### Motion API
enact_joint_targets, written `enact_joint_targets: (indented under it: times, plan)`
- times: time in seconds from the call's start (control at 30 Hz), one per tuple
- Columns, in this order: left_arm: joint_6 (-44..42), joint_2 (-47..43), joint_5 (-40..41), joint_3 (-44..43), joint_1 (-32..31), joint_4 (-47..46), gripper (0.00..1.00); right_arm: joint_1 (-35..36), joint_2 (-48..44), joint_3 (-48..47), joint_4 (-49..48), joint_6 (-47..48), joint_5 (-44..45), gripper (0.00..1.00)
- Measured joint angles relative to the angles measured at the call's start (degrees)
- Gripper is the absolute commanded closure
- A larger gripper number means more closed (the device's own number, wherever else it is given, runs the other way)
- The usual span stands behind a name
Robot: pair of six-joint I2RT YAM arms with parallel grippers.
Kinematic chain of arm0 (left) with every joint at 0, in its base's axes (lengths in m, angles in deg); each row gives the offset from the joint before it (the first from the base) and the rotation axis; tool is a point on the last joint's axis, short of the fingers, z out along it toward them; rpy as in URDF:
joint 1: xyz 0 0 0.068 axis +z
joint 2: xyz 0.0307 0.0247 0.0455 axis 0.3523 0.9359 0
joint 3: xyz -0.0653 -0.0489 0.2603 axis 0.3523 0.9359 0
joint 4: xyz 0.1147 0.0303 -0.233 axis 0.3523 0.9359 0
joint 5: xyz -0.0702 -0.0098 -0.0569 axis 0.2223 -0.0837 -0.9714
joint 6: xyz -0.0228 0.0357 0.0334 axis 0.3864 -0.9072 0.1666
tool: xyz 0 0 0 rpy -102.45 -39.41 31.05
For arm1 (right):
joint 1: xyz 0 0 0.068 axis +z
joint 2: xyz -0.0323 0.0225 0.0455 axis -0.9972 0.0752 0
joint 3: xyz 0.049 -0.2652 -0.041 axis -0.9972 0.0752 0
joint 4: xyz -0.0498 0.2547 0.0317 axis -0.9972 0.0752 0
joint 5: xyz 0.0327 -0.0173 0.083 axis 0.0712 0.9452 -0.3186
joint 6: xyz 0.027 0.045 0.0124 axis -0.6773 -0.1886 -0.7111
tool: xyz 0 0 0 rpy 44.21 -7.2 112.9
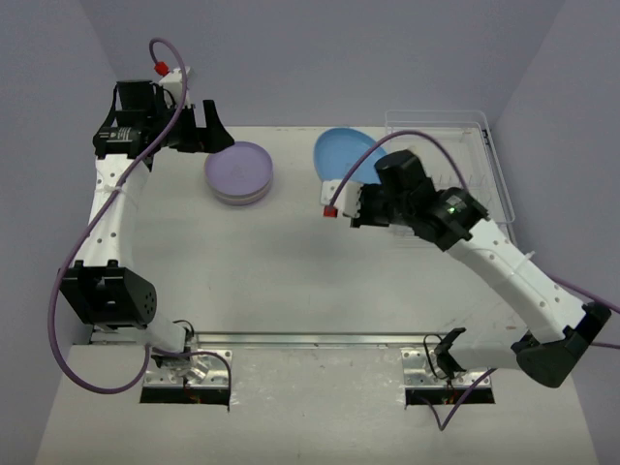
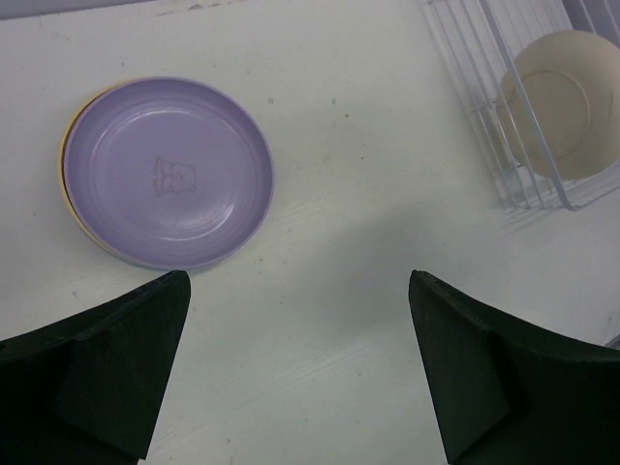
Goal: Unload the plates from the dish rack
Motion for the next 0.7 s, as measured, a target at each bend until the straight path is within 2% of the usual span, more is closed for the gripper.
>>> enact_joint_targets:
  times: [0.07, 0.2, 0.3, 0.43, 0.6, 0.7]
  plan:
    - [-1.3, 0.0, 1.2, 0.0, -1.6, 1.0, 0.10, 5.7, 0.8, 5.9, -3.8, 4.6, 6.9, 1.00]
    - [-4.3, 0.0, 4.9, 0.7, -9.5, 2.8, 0.13, 12.7, 4.1, 14.0, -10.9, 13.3, 17.3, 1.00]
    - [-5.8, 0.0, 5.6, 2.5, -14.5, 3.7, 0.17, 15.7, 7.4, 15.7, -15.0, 17.6, 22.5, 1.00]
    - [-6.9, 0.6, 7.1, 4.0, -16.1, 5.2, 0.22, 18.4, 10.2, 15.7, -20.4, 20.9, 26.5, 1.00]
    - [-7.8, 2.5, 10.2, 4.6, -17.7, 5.6, 0.43, 20.5, 11.8, 15.5, -24.2, 23.1, 29.0, 1.00]
    - [-8.0, 3.7, 11.0, 5.0, -18.6, 5.6, 0.61, 20.9, 12.3, 15.5, -25.6, 24.1, 29.9, 1.00]
